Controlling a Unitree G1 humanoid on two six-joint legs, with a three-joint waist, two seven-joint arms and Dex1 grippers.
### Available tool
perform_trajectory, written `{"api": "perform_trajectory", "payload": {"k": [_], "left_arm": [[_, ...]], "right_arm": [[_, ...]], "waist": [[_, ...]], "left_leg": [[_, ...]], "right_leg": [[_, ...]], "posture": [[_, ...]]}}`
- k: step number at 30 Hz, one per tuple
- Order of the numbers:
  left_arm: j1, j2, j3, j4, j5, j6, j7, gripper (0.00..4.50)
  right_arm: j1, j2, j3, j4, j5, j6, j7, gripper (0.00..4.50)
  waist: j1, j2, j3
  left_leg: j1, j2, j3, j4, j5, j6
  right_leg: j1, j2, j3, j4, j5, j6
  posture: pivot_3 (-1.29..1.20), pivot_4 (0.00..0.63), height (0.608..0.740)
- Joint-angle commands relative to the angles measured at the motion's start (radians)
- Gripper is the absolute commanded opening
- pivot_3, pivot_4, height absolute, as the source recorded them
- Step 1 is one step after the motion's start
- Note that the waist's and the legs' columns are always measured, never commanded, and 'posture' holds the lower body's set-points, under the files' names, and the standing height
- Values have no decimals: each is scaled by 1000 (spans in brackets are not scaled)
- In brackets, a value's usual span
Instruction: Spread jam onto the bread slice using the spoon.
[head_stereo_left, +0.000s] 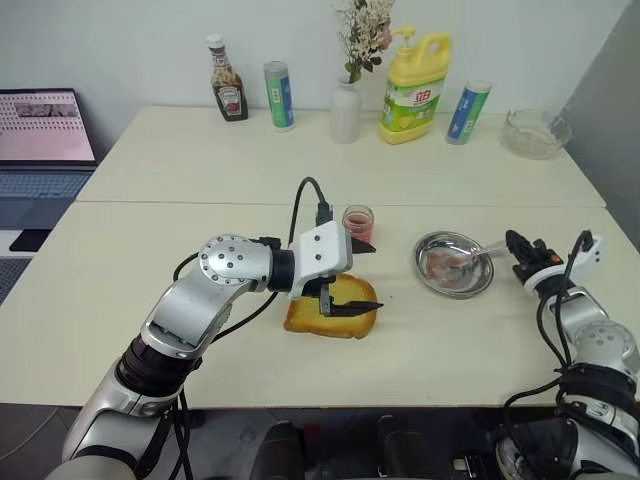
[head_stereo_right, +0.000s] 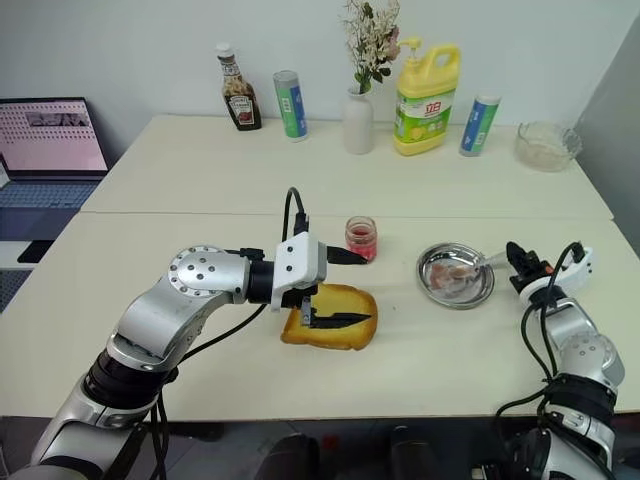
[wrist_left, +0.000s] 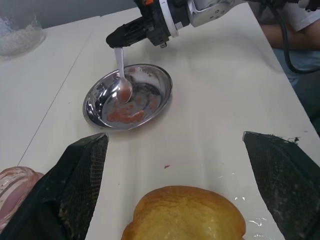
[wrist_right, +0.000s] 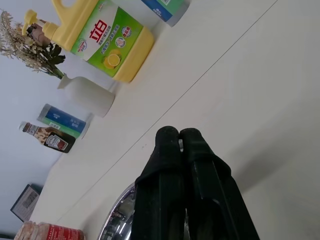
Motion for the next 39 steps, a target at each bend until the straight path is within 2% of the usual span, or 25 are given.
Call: {"api": "perform_trajectory", "payload": {"k": [1, 6, 9, 13, 20, 24, 39], "left_arm": [[15, 30, 78, -3, -4, -1, 24, 4500], [79, 97, 198, -13, -30, 56, 63, 4500], [116, 136, 253, -20, -38, 83, 78, 4500], [126, 166, 308, 12, -17, 113, 129, 4500], [116, 161, 320, 25, -30, 150, 170, 4500], [126, 163, 331, 8, -44, 170, 182, 4500], [111, 136, 297, -3, -39, 171, 199, 4500]], "right_arm": [[6, -21, -8, -143, 61, 38, 15, 21], [19, -52, 48, -440, 127, 121, -12, 21], [-15, -64, 79, -550, 172, 152, -54, 21], [-165, -40, 215, -625, 156, 156, -103, 21], [-360, 14, 501, -506, -152, 8, -59, 21], [-387, 11, 621, -424, -327, -115, 21, 21], [-370, 57, 709, -247, -579, -334, 171, 21]], "waist": [[0, 2, 1], [-10, 7, 4], [-11, 7, 4], [-15, 7, 5], [-16, 6, 4], [-7, 6, 4], [0, 6, 4]], "left_leg": [[0, 0, 0, 0, 0, 0], [-1, 1, -1, -1, 0, 0], [-1, 1, -1, -1, 0, 0], [-1, 1, -1, 0, 0, 0], [-3, 1, -2, 0, 0, 0], [-10, 1, -1, 0, 0, 0], [-10, 1, -1, 0, 0, 0]], "right_leg": [[0, 0, 0, 0, 0, 0], [-1, 1, 0, 0, -1, 1], [-1, 1, 0, 0, -2, 3], [-1, 1, 0, 0, -2, 3], [-3, 1, -1, 0, 0, 1], [-9, 0, -2, 0, 1, -1], [-10, -1, -2, 1, 1, -1]], "posture": [[0, 150, 740], [0, 150, 740], [0, 150, 740], [0, 150, 740], [0, 150, 740], [0, 150, 740], [0, 150, 740]]}}
